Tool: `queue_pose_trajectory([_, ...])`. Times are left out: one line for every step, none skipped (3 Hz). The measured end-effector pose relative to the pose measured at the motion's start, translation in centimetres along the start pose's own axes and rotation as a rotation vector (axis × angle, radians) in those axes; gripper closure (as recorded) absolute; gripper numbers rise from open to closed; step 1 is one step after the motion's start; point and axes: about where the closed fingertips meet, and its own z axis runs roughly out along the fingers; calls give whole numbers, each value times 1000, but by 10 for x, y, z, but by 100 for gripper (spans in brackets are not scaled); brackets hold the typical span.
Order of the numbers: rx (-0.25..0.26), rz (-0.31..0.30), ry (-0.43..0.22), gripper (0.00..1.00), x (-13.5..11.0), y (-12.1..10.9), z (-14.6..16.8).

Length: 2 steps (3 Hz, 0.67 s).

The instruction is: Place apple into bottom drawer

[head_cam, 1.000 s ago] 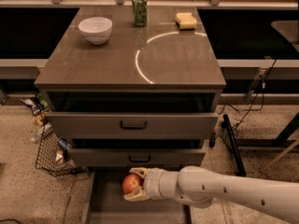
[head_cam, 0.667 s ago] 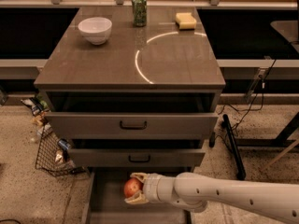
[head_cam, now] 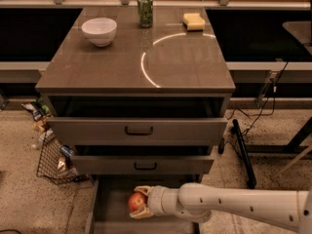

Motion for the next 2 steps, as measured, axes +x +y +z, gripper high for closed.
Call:
queue_pose_trajectory([-45,-1,10,100,42,12,39])
queue_pose_trajectory([-54,16,17,100,72,20,71])
